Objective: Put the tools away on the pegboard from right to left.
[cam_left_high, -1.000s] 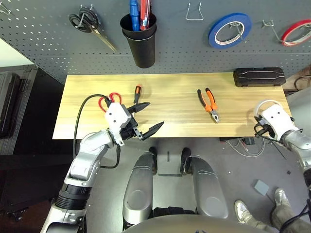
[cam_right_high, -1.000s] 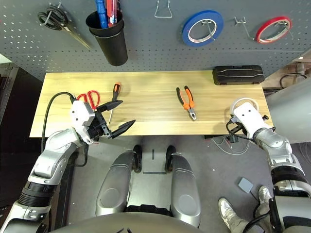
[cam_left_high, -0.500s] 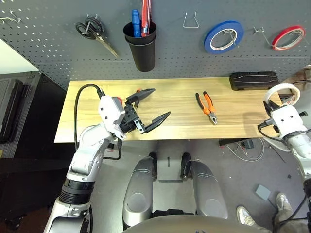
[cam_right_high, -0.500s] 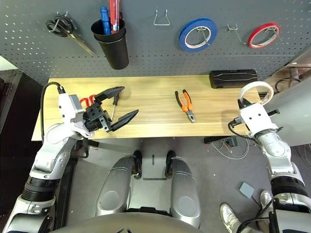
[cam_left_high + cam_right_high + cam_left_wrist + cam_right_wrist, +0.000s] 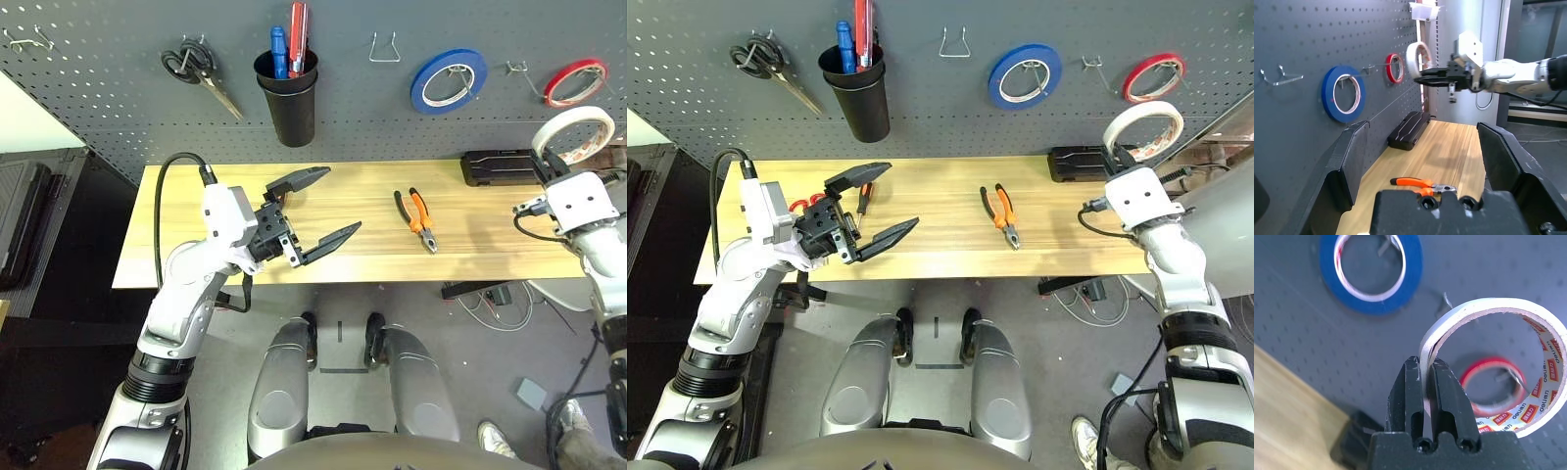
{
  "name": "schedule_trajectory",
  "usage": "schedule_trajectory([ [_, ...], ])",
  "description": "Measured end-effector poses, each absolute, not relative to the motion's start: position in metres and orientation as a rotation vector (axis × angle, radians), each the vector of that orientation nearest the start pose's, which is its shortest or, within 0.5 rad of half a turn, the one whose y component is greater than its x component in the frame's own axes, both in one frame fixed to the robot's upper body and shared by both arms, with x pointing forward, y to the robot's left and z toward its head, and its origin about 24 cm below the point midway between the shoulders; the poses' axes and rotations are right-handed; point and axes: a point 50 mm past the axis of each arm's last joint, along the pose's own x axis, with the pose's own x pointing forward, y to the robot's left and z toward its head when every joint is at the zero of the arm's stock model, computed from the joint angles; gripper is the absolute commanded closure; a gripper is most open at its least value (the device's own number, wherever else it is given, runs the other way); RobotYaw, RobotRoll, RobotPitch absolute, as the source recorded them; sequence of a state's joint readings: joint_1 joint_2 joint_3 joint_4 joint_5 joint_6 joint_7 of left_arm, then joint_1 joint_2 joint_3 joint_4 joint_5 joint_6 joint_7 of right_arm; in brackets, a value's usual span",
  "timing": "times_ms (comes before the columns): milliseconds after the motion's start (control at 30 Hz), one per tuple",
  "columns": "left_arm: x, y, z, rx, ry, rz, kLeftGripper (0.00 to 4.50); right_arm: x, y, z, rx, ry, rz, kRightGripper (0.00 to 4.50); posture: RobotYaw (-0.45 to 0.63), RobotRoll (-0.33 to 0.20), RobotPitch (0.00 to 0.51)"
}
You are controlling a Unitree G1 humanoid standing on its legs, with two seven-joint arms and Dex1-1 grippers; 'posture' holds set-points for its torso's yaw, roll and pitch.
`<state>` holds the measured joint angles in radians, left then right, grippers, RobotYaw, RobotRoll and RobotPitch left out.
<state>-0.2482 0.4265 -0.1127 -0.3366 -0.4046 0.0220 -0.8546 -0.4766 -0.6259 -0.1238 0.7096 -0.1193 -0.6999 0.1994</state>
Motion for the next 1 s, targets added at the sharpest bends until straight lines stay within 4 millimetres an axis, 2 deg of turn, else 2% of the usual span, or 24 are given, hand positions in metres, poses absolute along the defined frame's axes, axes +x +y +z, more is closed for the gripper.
schedule_trajectory([
  [600, 0.247, 0.119, 0.174, 0.27, -0.425, -1.175, 0.0, 0.382, -0.265, 0.178, -0.65, -0.258, 0.1, 4.47, 0.18, 0.0, 0.257],
  [733, 0.247, 0.119, 0.174, 0.277, -0.418, -1.175, 0.0, 0.389, -0.262, 0.186, -0.631, -0.242, 0.091, 3.23, 0.19, 0.0, 0.265],
  [833, 0.247, 0.12, 0.173, 0.279, -0.412, -1.173, 0.0, 0.388, -0.262, 0.184, -0.631, -0.25, 0.099, 2.12, 0.19, 0.0, 0.269],
  [900, 0.247, 0.12, 0.173, 0.28, -0.409, -1.172, 0.0, 0.383, -0.263, 0.176, -0.635, -0.262, 0.115, 1.32, 0.19, 0.0, 0.273],
  [1000, 0.246, 0.121, 0.169, 0.274, -0.395, -1.167, 0.0, 0.366, -0.266, 0.152, -0.648, -0.295, 0.168, 0.16, 0.18, 0.0, 0.277],
])
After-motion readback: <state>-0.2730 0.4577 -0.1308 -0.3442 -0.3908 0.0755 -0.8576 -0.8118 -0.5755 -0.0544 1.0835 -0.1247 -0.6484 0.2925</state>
